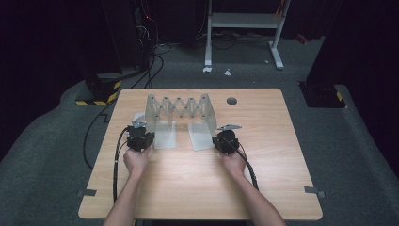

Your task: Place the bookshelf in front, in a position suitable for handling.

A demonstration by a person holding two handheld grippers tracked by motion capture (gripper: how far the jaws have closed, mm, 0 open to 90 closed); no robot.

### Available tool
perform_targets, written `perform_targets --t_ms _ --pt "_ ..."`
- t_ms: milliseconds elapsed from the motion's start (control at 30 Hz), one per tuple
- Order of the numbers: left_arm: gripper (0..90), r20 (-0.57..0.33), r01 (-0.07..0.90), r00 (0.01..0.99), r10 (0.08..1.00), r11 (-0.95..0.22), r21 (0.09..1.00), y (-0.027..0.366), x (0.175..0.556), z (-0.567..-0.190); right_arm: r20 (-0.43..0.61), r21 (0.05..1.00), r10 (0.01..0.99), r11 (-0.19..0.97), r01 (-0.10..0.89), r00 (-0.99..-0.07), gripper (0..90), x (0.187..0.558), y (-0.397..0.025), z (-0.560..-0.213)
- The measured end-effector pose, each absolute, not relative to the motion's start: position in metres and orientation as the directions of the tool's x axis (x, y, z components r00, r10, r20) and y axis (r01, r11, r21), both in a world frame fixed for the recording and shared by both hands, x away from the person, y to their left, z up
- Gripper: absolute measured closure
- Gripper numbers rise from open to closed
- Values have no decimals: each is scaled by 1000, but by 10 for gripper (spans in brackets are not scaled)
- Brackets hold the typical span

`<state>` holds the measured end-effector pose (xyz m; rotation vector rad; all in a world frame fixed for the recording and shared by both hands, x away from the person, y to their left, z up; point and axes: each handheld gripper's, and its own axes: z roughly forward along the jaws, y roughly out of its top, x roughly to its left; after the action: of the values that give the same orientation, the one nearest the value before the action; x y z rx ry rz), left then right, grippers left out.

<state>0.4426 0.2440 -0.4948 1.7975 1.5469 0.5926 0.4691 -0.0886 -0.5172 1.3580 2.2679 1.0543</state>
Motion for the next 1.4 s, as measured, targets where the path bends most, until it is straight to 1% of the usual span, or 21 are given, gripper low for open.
perform_targets --t_ms 633,767,967,1233,1400 --pt "828 -60 660 240 969 -118 742 227 438 -494 131 721 862 257 644 -490 882 461 -109 -523" --pt "824 -53 659 263 963 -139 739 221 436 -493 130 721 866 251 646 -482 883 458 -115 -523" --pt "822 -51 655 283 958 -155 739 212 436 -493 137 708 871 247 662 -471 882 458 -119 -521" --pt "824 -47 649 329 943 -189 737 197 431 -493 149 712 892 202 672 -426 888 443 -140 -522" --pt "823 -46 644 346 937 -201 739 188 430 -493 145 713 896 200 672 -420 886 438 -149 -522"
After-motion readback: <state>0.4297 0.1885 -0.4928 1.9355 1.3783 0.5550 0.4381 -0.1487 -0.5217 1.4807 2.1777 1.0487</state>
